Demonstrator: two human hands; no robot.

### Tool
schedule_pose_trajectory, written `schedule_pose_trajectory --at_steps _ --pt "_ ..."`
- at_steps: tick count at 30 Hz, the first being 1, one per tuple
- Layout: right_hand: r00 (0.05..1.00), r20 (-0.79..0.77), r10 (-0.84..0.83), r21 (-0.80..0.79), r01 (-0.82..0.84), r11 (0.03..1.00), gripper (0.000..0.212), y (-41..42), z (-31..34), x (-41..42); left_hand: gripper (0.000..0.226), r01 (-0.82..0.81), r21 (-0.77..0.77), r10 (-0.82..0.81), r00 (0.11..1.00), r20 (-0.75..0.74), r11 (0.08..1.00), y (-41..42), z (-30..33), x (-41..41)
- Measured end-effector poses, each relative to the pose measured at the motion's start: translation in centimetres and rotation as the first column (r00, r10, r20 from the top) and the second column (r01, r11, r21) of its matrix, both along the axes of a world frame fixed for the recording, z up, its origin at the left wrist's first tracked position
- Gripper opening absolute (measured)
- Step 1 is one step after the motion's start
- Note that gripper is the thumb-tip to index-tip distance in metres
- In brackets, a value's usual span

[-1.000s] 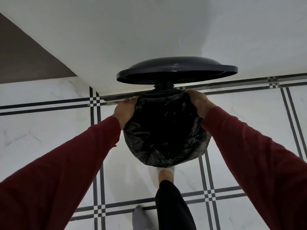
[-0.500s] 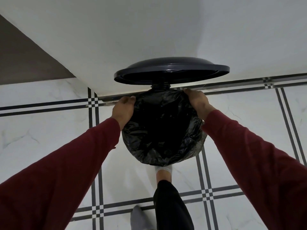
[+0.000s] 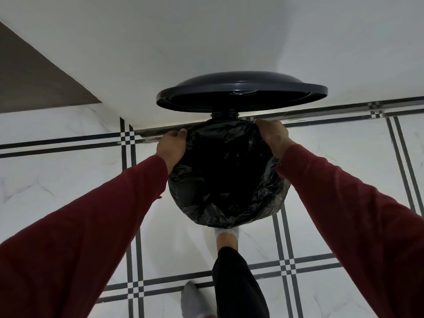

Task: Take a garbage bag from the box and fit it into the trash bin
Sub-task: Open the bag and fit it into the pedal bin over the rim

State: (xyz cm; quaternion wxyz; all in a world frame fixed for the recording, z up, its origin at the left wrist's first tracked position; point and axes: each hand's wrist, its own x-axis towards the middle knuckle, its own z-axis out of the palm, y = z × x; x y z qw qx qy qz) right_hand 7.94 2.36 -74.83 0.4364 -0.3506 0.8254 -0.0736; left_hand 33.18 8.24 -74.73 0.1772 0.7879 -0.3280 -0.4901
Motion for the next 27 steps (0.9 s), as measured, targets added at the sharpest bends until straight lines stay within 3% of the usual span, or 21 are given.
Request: schedule_pose_trajectory --at_steps 4,10,15,17,19,21,24,27 --pt "1.0 0.018 -0.02 -0.006 0.02 1.0 0.057 0.2 0.0 0.5 0.048 0.035 -0.01 -0.035 0.999 0.025 0.999 0.0 -0.1 0.2" --pt "0.962 0.221 -0.161 0.065 0.15 0.987 0.066 -0.8 -4.6 -2.6 0.038 0.063 -0.037 -0.063 0.998 0.021 0.997 0.2 0.2 0.3" --pt "0.993 0.064 -0.096 -0.055 0.1 0.993 0.034 1.6 0.2 -2.2 0.047 -0.004 -0.015 0.004 0.999 -0.051 1.0 1.3 0.8 0.3" --pt "1.0 0.006 -0.011 -0.078 0.011 0.997 0.032 2.9 1.0 -2.5 0.045 -0.06 -0.027 0.058 0.995 -0.078 0.998 2.3 1.0 0.4" --pt "0.998 -0.05 -0.029 -0.139 0.022 0.99 0.036 5.2 1.9 -2.9 0.049 -0.124 -0.075 0.121 0.991 -0.051 0.989 3.7 1.3 0.3" --pt "0.996 -0.034 -0.082 -0.232 0.072 0.97 0.039 8.7 2.7 -3.3 0.051 -0.17 -0.131 0.171 0.985 -0.001 0.977 5.6 1.9 -0.1" --pt "1.0 -0.014 -0.019 -0.264 0.015 0.964 0.043 13.9 2.5 -3.7 0.043 -0.179 -0.135 0.194 0.975 0.107 0.975 8.5 3.2 -1.1" --pt "0.994 0.071 -0.08 -0.221 0.094 0.971 0.031 17.0 2.4 -3.2 0.045 -0.241 -0.072 0.244 0.969 0.04 0.968 11.0 3.4 -1.4"
